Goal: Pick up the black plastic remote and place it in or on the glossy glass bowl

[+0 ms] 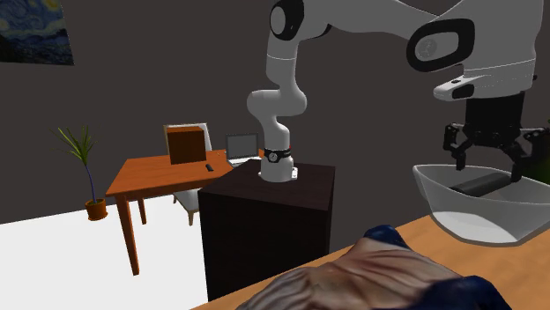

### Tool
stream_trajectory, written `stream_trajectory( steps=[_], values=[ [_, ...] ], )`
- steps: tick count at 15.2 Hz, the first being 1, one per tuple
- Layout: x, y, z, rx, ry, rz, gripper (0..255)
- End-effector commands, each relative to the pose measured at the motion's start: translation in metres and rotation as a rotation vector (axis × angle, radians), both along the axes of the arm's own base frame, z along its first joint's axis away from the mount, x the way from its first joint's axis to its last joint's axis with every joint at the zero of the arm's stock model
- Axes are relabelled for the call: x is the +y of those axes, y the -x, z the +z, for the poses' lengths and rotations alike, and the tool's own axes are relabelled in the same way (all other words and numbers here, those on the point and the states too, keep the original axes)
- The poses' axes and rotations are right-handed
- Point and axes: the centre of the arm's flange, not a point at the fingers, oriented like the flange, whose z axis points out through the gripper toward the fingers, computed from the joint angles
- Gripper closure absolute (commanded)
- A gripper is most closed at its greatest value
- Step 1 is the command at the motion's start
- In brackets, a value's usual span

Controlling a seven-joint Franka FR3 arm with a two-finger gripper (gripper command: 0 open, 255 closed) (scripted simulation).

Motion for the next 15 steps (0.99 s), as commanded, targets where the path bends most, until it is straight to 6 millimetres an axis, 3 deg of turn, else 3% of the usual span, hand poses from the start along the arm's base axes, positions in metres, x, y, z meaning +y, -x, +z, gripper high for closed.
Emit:
stream_trajectory(
  steps=[1, 3, 7, 15],
  values=[
    [0.000, 0.000, 0.000, 0.000, 0.000, 0.000, 0],
    [0.000, 0.000, 0.000, 0.000, 0.000, 0.000, 0],
    [-0.009, -0.007, 0.049, 0.000, 0.000, 0.000, 0],
    [-0.009, -0.007, 0.049, 0.000, 0.000, 0.000, 0]
  ],
)
